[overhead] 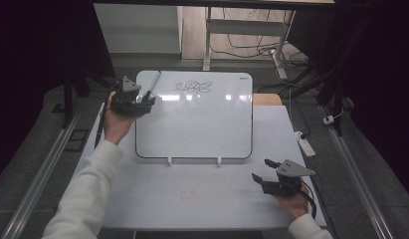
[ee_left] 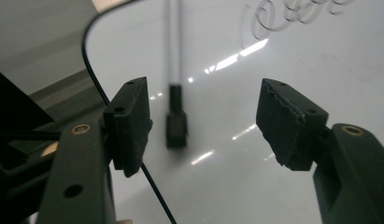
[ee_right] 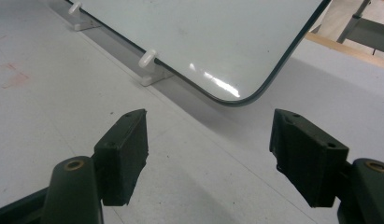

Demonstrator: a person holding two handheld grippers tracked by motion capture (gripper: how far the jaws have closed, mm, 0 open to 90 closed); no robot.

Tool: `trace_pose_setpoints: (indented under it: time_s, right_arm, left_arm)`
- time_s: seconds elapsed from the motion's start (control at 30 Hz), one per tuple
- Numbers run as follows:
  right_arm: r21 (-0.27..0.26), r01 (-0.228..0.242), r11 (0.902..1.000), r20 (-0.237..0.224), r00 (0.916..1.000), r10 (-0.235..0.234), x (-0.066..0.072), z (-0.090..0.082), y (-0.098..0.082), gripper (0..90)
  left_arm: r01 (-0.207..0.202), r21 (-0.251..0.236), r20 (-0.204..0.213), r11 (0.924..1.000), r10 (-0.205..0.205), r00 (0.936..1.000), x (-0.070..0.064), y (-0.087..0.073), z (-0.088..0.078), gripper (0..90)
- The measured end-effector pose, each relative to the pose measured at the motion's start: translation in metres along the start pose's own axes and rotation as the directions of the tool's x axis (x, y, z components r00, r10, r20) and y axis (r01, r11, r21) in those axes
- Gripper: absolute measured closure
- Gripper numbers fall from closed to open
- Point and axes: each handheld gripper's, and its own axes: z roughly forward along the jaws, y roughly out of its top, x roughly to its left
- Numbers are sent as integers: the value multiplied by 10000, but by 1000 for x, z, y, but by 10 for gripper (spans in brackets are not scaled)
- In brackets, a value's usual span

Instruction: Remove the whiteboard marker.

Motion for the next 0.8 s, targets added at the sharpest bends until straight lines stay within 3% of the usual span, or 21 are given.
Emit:
trace_pose_setpoints:
  time_s: [0.13, 0.33, 0.8]
  right_arm:
    - [19, -16, 10000, 6, 10000, 16, 0, 0, -1, 278]
    - [58, -40, 10000, 41, 10000, 40, -1, 0, -2, 280]
    - [85, -111, 9999, 91, 9999, 110, -2, -2, -4, 282]
  left_arm:
    - [-169, -52, -372, 9998, 167, 9992, 6, 14, 13, 393]
    - [-520, -10, -609, 9986, 519, 9968, 9, 25, 30, 433]
    - [-1036, 542, -924, 9931, 1083, 9898, 6, 31, 52, 647]
